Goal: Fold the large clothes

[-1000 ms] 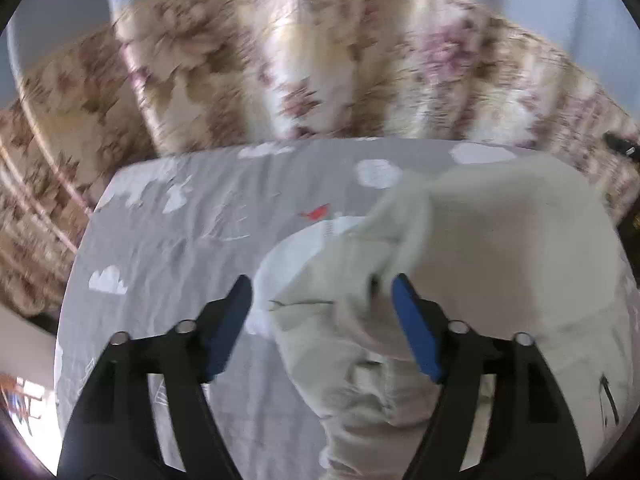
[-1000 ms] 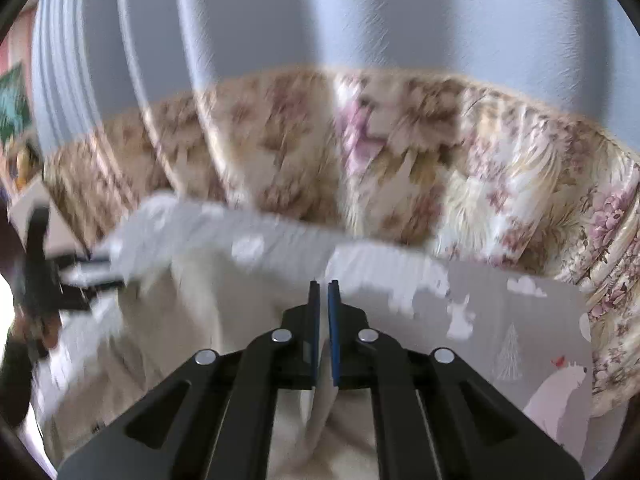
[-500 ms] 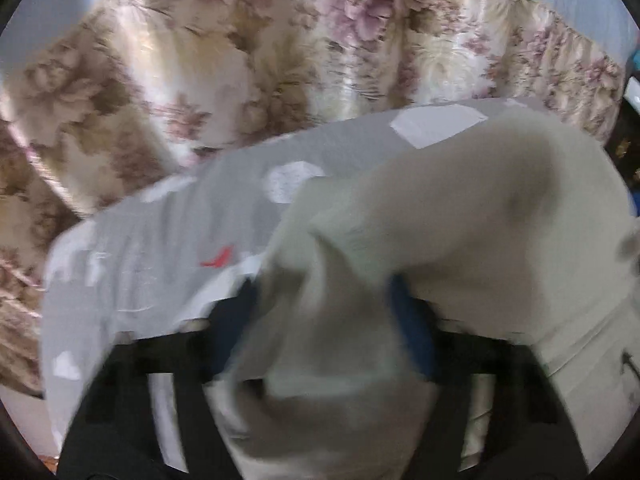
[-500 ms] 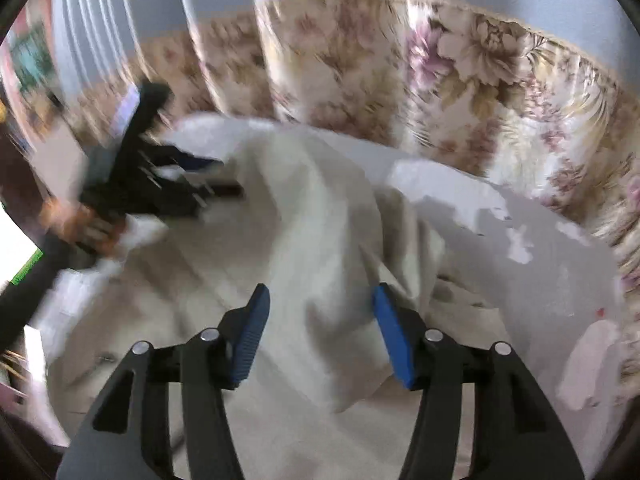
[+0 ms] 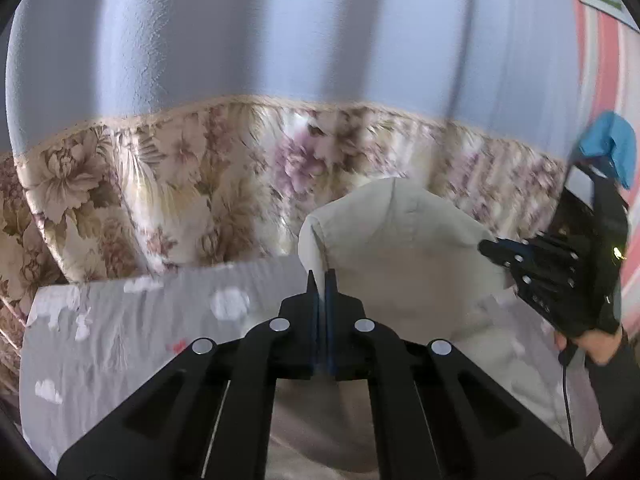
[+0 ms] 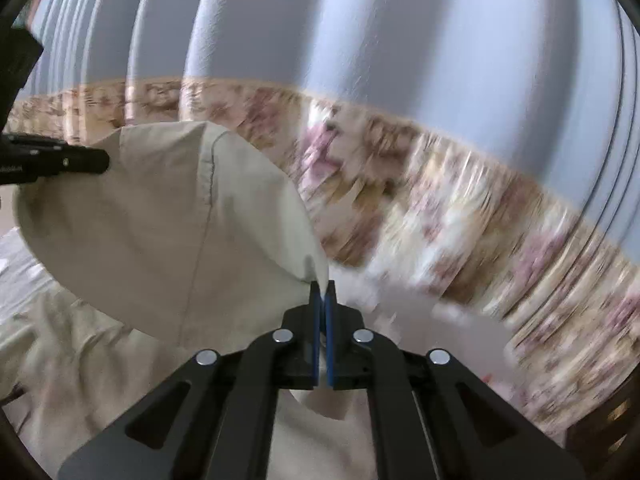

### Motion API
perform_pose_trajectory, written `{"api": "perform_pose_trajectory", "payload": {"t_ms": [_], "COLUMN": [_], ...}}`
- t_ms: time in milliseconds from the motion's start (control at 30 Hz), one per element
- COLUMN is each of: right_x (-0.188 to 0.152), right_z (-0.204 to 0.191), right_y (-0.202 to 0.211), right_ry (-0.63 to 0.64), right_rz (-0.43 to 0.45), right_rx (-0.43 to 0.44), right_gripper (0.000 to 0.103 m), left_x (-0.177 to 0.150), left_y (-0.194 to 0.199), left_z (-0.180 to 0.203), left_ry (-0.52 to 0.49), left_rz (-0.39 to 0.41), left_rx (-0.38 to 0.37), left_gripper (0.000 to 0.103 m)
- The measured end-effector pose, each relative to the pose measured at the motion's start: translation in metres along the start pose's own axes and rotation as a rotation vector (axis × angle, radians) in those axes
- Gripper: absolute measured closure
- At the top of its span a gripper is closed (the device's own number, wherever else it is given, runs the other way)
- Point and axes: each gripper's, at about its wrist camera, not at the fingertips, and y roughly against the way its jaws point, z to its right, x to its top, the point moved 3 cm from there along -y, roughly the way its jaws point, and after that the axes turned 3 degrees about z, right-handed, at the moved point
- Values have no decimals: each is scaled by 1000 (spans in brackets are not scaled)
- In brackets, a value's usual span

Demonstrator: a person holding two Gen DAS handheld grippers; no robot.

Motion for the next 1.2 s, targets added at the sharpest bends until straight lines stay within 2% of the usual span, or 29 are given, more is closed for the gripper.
{"api": "perform_pose_trajectory", "payload": {"t_ms": [67, 100, 200, 300, 367, 433, 533, 567, 600, 667, 700, 733, 800, 900, 1000, 1067, 1100, 1167, 1200], "right_x": [-21, -35, -73, -101, -118, -127, -126, -121, -112, -97, -86, -78, -57, -31, -23, -27, -34, -50, -61], "right_z": [-3, -7, -28, -47, -49, -45, -30, -25, -18, -12, -12, -14, -27, -58, -78, -90, -96, -103, -106], "right_y": [13, 22, 42, 54, 58, 62, 78, 82, 88, 93, 93, 92, 88, 66, 42, 32, 30, 35, 40], "right_ry": [-17, -42, -42, -6, -8, -41, -70, -84, -108, -140, -164, -177, -179, -152, -164, -146, -128, -90, -55], "right_rz": [-26, -50, -119, -197, -264, -310, -292, -274, -239, -187, -154, -132, -84, -80, -106, -134, -152, -167, -171], "right_rx": [52, 104, 202, 224, 227, 234, 195, 182, 163, 154, 168, 178, 189, 227, 263, 272, 268, 257, 209], "right_gripper": [102, 102, 102, 101, 100, 99, 99, 99, 99, 96, 91, 77, 65, 65, 65, 65, 65, 65, 65], "left_x": [-26, -40, -90, -139, -164, -179, -183, -180, -173, -161, -152, -144, -124, -101, -91, -100, -109, -124, -133], "left_y": [13, 18, 25, 24, 22, 28, 46, 55, 64, 77, 84, 84, 82, 69, 40, 16, 10, 11, 15], "left_z": [8, 9, 11, -3, -11, -17, -21, -22, -23, -20, -18, -17, -13, -4, 1, 8, 12, 22, 27], "left_ry": [-14, -25, -78, -27, -10, -25, -23, -30, -41, -51, -54, -55, -43, -44, -51, -75, -92, -134, -157], "left_rz": [-27, -46, -125, -247, -312, -339, -331, -318, -290, -233, -202, -187, -145, -120, -152, -215, -241, -247, -231], "left_rx": [-14, -14, 26, 7, -5, 53, 65, 91, 126, 146, 141, 136, 148, 125, 120, 109, 127, 136, 154], "left_gripper": [102, 102, 102, 102, 97, 88, 83, 67, 46, 33, 32, 31, 29, 27, 27, 27, 27, 27, 26]}}
